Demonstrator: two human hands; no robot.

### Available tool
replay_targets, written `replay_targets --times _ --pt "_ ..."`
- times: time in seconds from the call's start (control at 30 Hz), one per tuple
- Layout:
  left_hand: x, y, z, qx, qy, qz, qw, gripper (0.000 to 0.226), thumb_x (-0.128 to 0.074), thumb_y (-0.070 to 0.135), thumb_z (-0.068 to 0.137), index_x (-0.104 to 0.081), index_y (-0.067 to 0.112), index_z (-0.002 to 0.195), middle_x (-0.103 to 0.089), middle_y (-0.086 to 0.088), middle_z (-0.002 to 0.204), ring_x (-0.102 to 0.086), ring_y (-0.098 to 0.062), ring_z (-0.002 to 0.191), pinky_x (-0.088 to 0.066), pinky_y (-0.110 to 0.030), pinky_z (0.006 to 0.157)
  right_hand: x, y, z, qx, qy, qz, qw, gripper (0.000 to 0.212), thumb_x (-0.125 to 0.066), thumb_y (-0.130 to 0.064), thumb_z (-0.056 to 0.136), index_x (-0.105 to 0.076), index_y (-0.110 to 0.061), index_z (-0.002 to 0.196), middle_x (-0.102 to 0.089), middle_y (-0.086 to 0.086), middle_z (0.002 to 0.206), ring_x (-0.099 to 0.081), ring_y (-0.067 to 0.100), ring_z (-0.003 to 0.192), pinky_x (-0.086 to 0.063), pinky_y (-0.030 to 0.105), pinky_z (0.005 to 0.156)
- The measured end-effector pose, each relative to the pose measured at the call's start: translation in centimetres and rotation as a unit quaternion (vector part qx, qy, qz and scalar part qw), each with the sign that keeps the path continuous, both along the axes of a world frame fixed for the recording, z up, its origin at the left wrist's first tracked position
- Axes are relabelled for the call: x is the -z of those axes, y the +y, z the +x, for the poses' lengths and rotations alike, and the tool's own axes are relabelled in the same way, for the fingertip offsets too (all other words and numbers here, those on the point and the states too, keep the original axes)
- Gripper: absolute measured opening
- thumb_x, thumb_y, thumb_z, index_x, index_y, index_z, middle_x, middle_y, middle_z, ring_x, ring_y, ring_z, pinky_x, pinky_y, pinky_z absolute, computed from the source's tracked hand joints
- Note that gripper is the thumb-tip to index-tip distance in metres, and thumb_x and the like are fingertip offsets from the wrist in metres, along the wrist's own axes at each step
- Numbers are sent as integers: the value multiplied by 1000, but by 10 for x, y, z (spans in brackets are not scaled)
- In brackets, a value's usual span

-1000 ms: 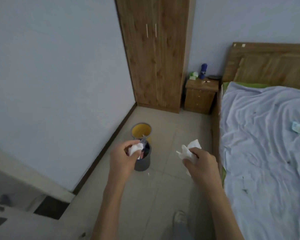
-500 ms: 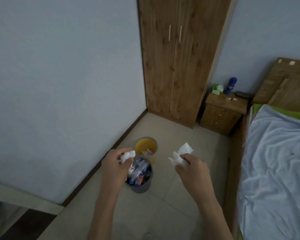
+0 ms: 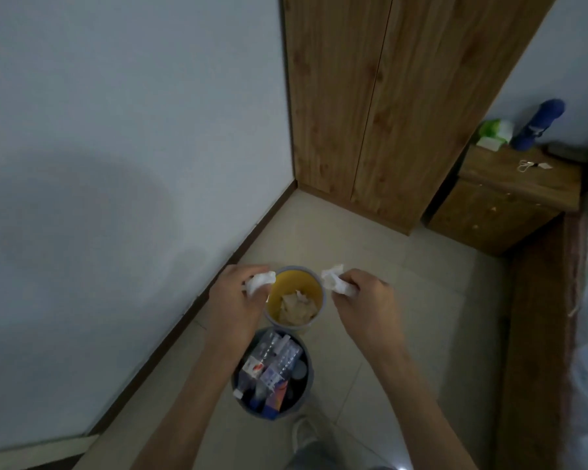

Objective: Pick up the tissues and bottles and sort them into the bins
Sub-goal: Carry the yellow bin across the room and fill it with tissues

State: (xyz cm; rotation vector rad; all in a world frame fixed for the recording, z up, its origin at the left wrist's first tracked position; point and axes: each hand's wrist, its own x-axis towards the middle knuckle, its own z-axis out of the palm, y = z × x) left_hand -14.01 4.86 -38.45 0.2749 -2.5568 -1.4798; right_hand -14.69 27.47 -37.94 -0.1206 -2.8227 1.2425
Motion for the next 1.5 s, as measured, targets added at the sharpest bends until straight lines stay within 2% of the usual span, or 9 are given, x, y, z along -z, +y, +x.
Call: replay_targets --times 0.3,0.37,0.5,0.67,0.87,1.03,1.2,1.37,1.5 --pt "304 -13 -134 44 -51 -60 996 14 -75 22 96 -78 21 109 -71 5 105 -67 -9 92 -59 -38 82 306 -46 -133 -43 -53 71 995 18 -71 -12 84 -73 -19 101 -72 4 94 -68 31 82 -55 39 66" --pt "366 -16 -147 30 -72 -73 994 14 -76 19 94 -79 21 107 -70 2 107 -68 -12 92 -57 -28 83 370 -56 -147 -61 -73 86 992 19 -69 -11 84 -72 -19 101 -72 4 94 -68 31 84 -54 37 66" --pt "471 -20 -161 19 -82 -85 993 16 -72 11 95 -77 25 102 -60 20 97 -61 8 88 -42 -3 76 476 -75 -176 -78 -98 104 987 22 -66 -9 86 -72 -18 105 -72 4 100 -68 30 88 -46 33 66" --pt "561 -26 -165 17 -156 -125 980 23 -62 13 100 -75 22 118 -57 8 116 -60 -19 108 -52 -39 94 563 -94 -202 -118 -152 116 974 14 -64 -18 93 -69 -20 106 -70 1 99 -66 25 88 -49 34 64" --pt "595 -26 -188 118 -239 -161 950 29 -61 16 101 -71 15 127 -65 -10 130 -56 -29 123 -47 -41 102 598 -92 -224 -190 -228 135 945 39 -68 -27 96 -62 -20 134 -66 4 125 -64 27 112 -56 38 83" --pt "573 -28 -196 219 -275 -187 917 55 -41 48 102 -55 24 150 -57 -5 146 -52 -30 133 -45 -43 109 596 -87 -231 -248 -214 175 929 36 -54 -34 99 -60 -23 132 -65 6 127 -64 28 104 -60 41 74" --pt "524 -30 -187 201 -126 -397 887 53 -75 32 90 -61 21 140 -51 -12 147 -50 -34 135 -56 -46 99 546 -76 -215 -231 -67 185 953 50 -54 -32 106 -44 -21 155 -45 1 157 -51 25 135 -57 39 96" --pt "510 -46 -187 174 -160 -472 850 73 -70 52 90 -41 29 153 -31 -17 160 -35 -44 143 -40 -59 113 521 -58 -208 -179 -50 263 947 66 -59 -36 103 -28 -29 161 -25 11 167 -35 32 147 -50 46 107" --pt "518 -56 -184 131 -230 -429 864 87 -73 54 90 -25 36 160 -17 -20 167 -33 -47 144 -51 -55 104 531 -42 -206 -160 -112 309 931 87 -60 -45 102 0 -39 165 -5 14 171 -30 37 149 -49 48 107"
